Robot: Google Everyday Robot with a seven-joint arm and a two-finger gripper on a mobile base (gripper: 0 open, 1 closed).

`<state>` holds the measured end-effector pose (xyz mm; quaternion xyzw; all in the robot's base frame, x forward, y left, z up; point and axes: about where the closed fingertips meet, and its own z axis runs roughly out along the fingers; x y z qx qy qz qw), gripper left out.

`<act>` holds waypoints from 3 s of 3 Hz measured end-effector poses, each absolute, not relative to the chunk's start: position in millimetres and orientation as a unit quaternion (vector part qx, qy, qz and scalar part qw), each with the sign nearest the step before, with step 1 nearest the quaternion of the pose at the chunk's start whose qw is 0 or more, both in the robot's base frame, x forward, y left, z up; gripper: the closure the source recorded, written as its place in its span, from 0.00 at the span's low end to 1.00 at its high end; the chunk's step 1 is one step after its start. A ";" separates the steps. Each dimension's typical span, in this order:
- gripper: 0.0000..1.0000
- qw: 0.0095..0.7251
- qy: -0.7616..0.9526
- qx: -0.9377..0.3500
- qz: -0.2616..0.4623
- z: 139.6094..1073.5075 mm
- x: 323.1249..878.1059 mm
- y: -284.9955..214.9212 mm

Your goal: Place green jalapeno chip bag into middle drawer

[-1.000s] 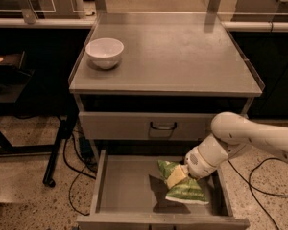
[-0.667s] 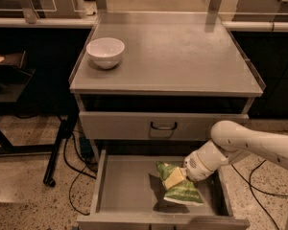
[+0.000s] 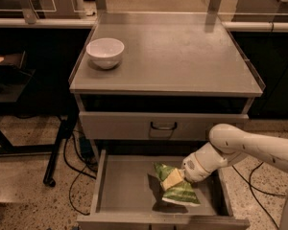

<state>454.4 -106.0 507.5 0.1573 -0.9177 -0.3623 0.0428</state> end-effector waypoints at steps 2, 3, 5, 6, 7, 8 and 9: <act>1.00 -0.009 -0.931 0.105 -0.349 478.8 475.0 -119.1; 1.00 -0.032 -0.939 0.081 -0.333 465.0 485.5 -126.5; 1.00 -0.018 -0.931 0.095 -0.352 446.2 479.1 -93.4; 1.00 -0.017 -0.931 0.093 -0.352 443.7 479.0 -92.9; 1.00 -0.016 -0.932 0.081 -0.352 431.4 479.0 -90.5; 1.00 -0.023 -0.932 0.068 -0.355 418.5 486.9 -88.5; 1.00 -0.010 -0.928 0.058 -0.368 399.9 485.7 -80.4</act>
Offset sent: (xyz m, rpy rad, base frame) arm 0.0368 -0.0299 -0.0405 -0.0567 -0.1306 -0.2466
